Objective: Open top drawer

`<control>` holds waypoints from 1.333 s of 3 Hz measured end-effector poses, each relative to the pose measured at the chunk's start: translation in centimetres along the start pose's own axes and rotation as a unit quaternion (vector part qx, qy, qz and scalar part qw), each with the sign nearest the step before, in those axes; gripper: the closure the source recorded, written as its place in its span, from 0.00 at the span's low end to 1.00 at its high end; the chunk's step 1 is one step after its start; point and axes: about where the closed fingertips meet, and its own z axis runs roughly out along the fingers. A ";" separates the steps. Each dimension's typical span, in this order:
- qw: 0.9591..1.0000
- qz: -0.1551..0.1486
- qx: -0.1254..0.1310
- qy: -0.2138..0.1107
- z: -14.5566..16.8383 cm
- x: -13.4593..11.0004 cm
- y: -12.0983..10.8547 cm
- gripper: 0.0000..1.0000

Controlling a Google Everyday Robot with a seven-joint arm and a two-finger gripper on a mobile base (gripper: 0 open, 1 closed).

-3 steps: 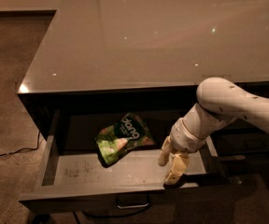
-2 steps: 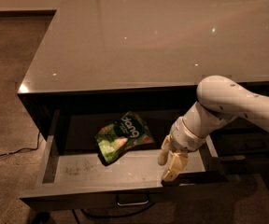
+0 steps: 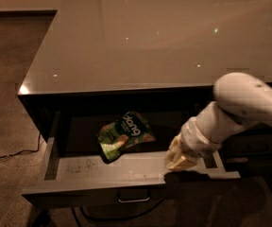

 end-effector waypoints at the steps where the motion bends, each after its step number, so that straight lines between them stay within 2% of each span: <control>1: 0.999 -0.026 0.041 0.000 -3.2 -0.9 1.5 1.00; 2: 0.998 -0.031 0.047 0.005 -2.7 -1.1 1.2 1.00; 4: 0.999 -0.004 0.033 0.023 1.9 -0.5 -1.3 1.00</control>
Offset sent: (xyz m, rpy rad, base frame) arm -0.0047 -0.0001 0.0229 -0.0142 -0.1259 0.0018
